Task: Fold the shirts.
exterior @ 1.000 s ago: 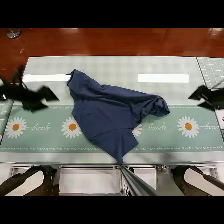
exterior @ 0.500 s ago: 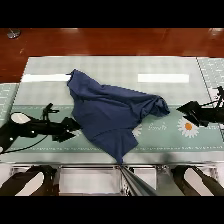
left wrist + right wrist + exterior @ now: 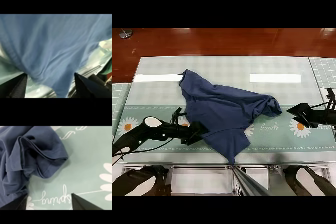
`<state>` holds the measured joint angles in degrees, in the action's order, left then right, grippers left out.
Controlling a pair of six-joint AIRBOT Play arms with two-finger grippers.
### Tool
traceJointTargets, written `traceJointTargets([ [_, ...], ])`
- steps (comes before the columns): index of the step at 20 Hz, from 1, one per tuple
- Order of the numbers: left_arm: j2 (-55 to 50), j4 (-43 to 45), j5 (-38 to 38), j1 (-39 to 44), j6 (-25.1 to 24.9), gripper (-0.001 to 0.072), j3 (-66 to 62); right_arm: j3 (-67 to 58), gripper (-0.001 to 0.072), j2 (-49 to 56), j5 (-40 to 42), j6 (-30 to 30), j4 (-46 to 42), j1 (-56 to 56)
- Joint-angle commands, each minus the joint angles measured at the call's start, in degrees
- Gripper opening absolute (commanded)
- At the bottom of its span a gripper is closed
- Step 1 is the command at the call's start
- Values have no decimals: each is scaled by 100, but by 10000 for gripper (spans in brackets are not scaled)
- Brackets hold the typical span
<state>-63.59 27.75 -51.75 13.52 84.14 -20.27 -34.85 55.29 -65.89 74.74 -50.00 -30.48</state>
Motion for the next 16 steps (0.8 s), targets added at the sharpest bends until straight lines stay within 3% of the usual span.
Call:
traceJointTargets([
  [1, -114, -758, 651, 155, -546, 697, 11, 4, 624, -4, -20, -9, 9, 0],
  [2, -114, -890, 726, 192, -787, 663, 0, 7, 624, -4, -20, -11, 9, 0],
  [3, -114, -927, 717, 201, -890, 431, -11, 4, 624, -4, -31, -48, 44, 11],
  [4, -111, -940, 717, 197, -970, 38, -37, 4, 625, -4, -24, -120, 68, 107],
  [9, -111, -938, 715, 186, -1279, 33, -382, -63, 624, 44, 927, 22, 450, 1014],
  [16, -111, -935, 566, 186, -1298, 33, -391, -1012, 624, 1517, 1099, 184, 621, 1987],
])
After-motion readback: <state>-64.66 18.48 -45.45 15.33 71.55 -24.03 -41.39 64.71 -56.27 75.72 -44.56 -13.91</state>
